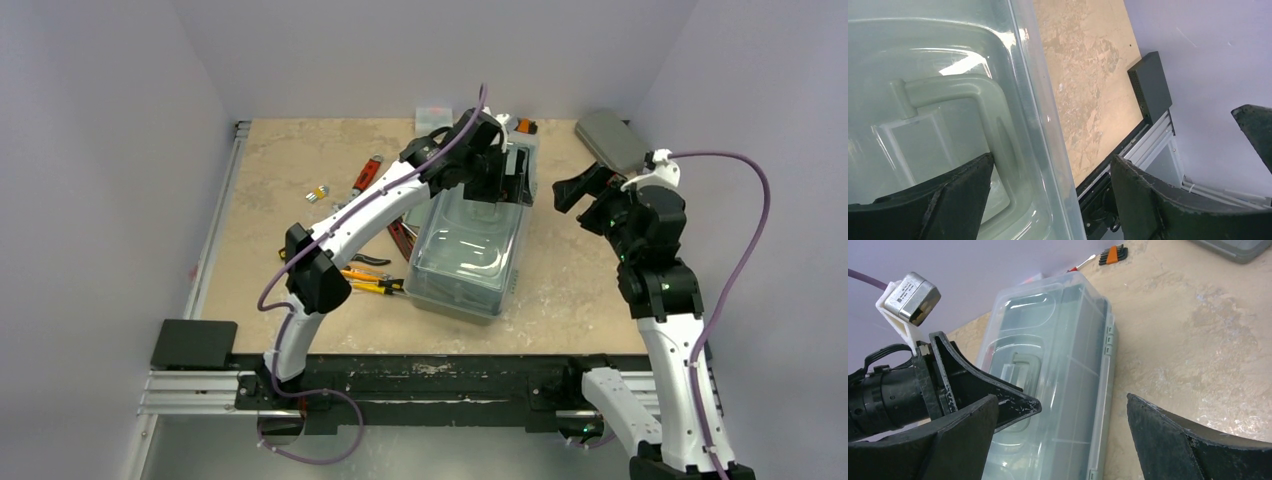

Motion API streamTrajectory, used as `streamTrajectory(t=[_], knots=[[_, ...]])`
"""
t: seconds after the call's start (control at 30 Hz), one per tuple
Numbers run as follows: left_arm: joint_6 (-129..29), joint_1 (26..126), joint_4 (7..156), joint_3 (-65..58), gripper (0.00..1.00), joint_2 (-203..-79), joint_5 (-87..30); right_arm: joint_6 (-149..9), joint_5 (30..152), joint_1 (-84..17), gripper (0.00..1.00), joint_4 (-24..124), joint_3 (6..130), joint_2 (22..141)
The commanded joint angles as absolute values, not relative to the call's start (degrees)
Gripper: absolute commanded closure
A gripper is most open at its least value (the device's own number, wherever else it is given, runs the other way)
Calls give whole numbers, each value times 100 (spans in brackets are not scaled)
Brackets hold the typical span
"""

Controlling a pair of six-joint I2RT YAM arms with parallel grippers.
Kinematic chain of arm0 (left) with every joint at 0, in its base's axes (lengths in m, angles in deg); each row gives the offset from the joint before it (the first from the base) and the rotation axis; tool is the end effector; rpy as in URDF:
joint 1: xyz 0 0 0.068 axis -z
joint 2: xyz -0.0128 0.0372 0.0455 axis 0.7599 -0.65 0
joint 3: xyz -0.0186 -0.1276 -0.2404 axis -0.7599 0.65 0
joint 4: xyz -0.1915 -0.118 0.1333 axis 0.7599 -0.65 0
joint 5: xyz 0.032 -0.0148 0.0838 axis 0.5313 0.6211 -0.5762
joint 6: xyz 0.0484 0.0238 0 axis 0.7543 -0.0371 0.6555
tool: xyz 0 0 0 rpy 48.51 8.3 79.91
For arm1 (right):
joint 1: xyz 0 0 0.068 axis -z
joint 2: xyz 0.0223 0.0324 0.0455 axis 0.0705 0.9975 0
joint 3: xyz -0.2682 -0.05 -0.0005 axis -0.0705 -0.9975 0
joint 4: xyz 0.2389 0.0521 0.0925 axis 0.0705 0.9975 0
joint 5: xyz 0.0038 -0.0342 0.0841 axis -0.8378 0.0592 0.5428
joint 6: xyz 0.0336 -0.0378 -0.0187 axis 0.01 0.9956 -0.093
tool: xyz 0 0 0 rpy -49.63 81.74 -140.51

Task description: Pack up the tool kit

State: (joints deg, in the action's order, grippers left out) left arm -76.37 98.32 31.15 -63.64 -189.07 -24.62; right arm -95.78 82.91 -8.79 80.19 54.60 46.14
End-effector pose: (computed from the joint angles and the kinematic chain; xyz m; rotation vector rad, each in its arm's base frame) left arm 0.3116 -0.3682 0.3617 0.3615 2.4325 -0.9834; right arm 0.1606 0.0130 0.4018 0.4524 1.7926 0.4450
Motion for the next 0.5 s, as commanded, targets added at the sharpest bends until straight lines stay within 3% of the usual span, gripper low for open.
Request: streamTrajectory(t=[0.0,0.1,0.23,0.37,0.47], knots=[[-7682,9848,2800,-6481,16,-19210,-2196,-9633,8136,-869,2,8073,5664,4668],[-8171,9723,3484,-5970,17,-19172,-1138,-9570,8584,-867,2,8042,5704,4873],[-8588,9589,4572,-5223,18,-18822,-636,-9483,9388,-858,5,8083,5818,5310],[-9683,9302,6709,-3984,19,-18432,454,-9663,9592,-840,16,7844,5634,5309],[-10049,9197,7359,-3613,20,-18300,595,-9905,9525,-814,25,7628,5457,5169]])
